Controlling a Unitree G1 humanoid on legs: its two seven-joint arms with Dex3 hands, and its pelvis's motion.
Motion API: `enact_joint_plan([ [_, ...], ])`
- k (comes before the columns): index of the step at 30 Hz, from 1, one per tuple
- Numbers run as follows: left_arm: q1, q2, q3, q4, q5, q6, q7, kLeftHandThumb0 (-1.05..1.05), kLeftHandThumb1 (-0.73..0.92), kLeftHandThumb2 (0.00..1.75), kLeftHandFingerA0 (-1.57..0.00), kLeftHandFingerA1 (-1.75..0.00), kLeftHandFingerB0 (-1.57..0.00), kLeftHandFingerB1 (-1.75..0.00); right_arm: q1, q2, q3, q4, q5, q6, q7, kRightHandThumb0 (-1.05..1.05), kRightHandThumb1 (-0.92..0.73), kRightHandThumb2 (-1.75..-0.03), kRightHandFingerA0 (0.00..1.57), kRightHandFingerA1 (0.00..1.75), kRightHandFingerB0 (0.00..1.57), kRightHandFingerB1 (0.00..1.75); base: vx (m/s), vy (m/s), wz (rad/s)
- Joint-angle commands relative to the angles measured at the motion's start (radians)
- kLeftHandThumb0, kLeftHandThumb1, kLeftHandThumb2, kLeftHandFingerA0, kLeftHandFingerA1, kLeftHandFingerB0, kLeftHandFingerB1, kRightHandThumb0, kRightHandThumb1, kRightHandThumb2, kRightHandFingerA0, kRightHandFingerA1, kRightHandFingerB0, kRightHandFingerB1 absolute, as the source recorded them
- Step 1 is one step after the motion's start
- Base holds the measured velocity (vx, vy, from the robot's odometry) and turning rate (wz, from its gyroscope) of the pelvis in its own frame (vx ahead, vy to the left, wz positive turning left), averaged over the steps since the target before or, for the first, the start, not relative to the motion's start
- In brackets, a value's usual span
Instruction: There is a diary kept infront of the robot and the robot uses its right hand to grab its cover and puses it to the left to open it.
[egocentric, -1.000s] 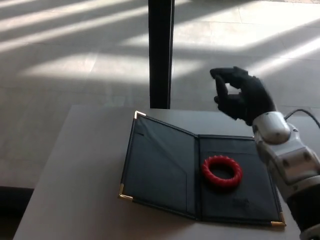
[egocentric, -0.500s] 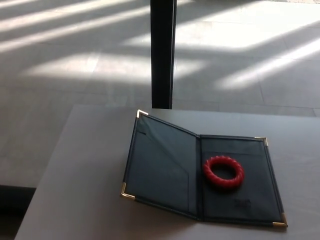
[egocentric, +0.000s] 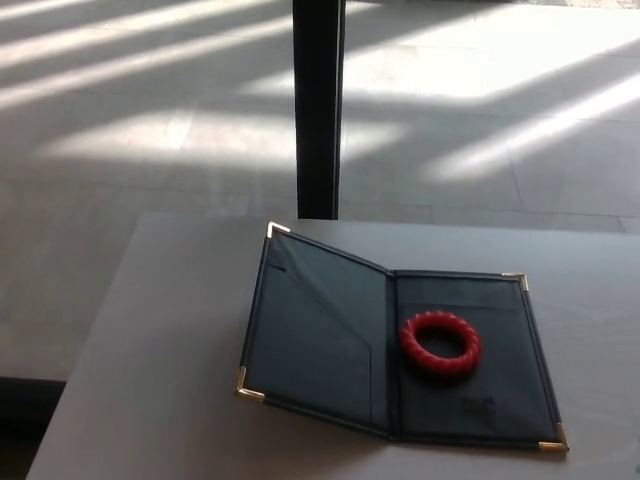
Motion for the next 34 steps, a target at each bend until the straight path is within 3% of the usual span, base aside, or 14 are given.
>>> enact_joint_plan([
  [1, 0.015, 0.012, 0.022, 0.000, -0.027, -0.002, -0.011, -0.97, 0.67, 1.54, -0.31, -1.16, 0.00, -0.92, 0.173, -0.109, -0.166, 0.111, 0.025, -0.086, 0.004, -0.80, -0.92, -0.69, 0.62, 1.18, 0.32, 0.93, 0.00, 0.000, 0.00],
  [4, 0.014, 0.016, 0.023, 0.002, -0.020, -0.003, -0.016, -1.05, 0.92, 1.18, -0.26, -1.67, -0.18, -1.39, 0.247, -0.136, -0.213, 0.186, 0.045, -0.152, 0.036, -0.79, -0.92, -0.72, 0.50, 1.30, 0.30, 0.94, 0.00, 0.000, 0.00],
  [13, 0.007, 0.012, 0.034, 0.006, -0.020, -0.001, 0.009, -0.98, 0.66, 1.54, -0.43, -1.24, 0.00, -0.93, 0.516, -0.020, -0.337, 0.288, 0.094, -0.285, 0.028, -0.69, -0.92, -0.84, 0.28, 1.39, 0.22, 0.98, 0.00, 0.000, 0.00],
  [14, 0.008, 0.011, 0.035, 0.004, -0.020, -0.001, 0.009, -1.05, 0.92, 1.16, -0.30, -1.72, -0.20, -1.43, 0.518, 0.006, -0.355, 0.309, 0.105, -0.279, -0.019, -0.77, -0.79, -1.14, 0.62, 1.11, 0.38, 0.83, 0.00, 0.000, 0.00],
  [17, 0.012, 0.006, 0.032, 0.003, -0.015, -0.006, 0.008, -1.05, 0.92, 1.16, -0.30, -1.68, -0.19, -1.39, 0.589, 0.133, -0.371, 0.259, 0.127, -0.276, -0.050, -0.77, -0.78, -1.12, 0.63, 1.10, 0.41, 0.85, 0.00, 0.000, 0.00],
  [18, 0.012, 0.006, 0.033, 0.001, -0.016, -0.004, 0.008, -0.92, 0.67, 1.52, -0.37, -1.16, 0.00, -0.89, 0.597, 0.164, -0.382, 0.252, 0.142, -0.280, -0.059, -0.72, -0.92, -0.82, 0.41, 1.46, 0.30, 1.06, 0.00, 0.000, 0.00],
  [20, 0.015, 0.000, 0.040, 0.002, -0.024, -0.005, 0.000, -1.05, 0.73, 1.61, -0.37, -1.25, -0.01, -0.99, 0.600, 0.240, -0.434, 0.269, 0.198, -0.311, -0.080, -0.47, -0.76, -1.27, 0.50, 0.95, 0.13, 0.68, 0.00, 0.000, 0.00],
  [23, 0.013, 0.000, 0.044, 0.003, -0.026, -0.001, -0.001, -0.93, 0.69, 1.54, -0.34, -1.16, 0.00, -0.90, 0.610, 0.321, -0.452, 0.267, 0.235, -0.373, -0.060, -0.71, -0.92, -0.85, 0.25, 1.46, 0.06, 0.96, 0.00, 0.000, 0.00],
  [25, 0.017, 0.002, 0.039, 0.006, -0.022, -0.002, -0.034, -1.05, 0.92, 1.17, -0.16, -1.64, -0.10, -1.32, 0.597, 0.403, -0.461, 0.268, 0.262, -0.350, -0.111, -0.46, -0.81, -1.29, 0.33, 0.83, 0.05, 0.64, 0.00, 0.000, 0.00],
  [29, 0.016, -0.008, 0.050, 0.008, -0.033, -0.007, -0.009, -1.05, 0.92, 1.18, -0.25, -1.66, -0.14, -1.37, 0.594, 0.446, -0.453, 0.244, 0.296, -0.350, -0.100, -0.47, -0.85, -1.31, 0.29, 0.82, 0.11, 0.68, 0.00, 0.000, 0.00],
  [30, 0.016, -0.008, 0.039, 0.008, -0.021, -0.011, 0.004, -0.93, 0.71, 1.56, -0.41, -1.21, 0.00, -0.90, 0.593, 0.431, -0.434, 0.298, 0.291, -0.361, -0.087, -0.45, -0.84, -1.31, 0.29, 0.81, 0.11, 0.67, 0.00, 0.000, 0.00],
  [31, 0.022, -0.006, 0.040, 0.007, -0.022, -0.011, 0.001, -1.05, 0.92, 1.20, -0.31, -1.70, -0.20, -1.40, 0.601, 0.437, -0.417, 0.297, 0.286, -0.364, -0.079, -0.43, -0.84, -1.31, 0.38, 0.86, 0.17, 0.69, 0.00, 0.000, 0.00],
  [32, 0.030, -0.004, 0.044, 0.004, -0.027, -0.012, -0.001, -0.99, 0.74, 1.60, -0.35, -1.21, 0.00, -0.94, 0.608, 0.452, -0.389, 0.293, 0.277, -0.364, -0.069, -0.40, -0.80, -1.27, 0.39, 0.85, 0.15, 0.67, 0.00, 0.000, 0.00],
  [34, 0.025, -0.008, 0.046, 0.002, -0.033, -0.009, -0.008, -1.05, 0.92, 1.19, -0.24, -1.69, -0.13, -1.37, 0.618, 0.461, -0.370, 0.290, 0.282, -0.377, -0.053, -0.44, -0.85, -1.31, 0.35, 0.84, 0.07, 0.65, 0.00, 0.000, 0.00],
])
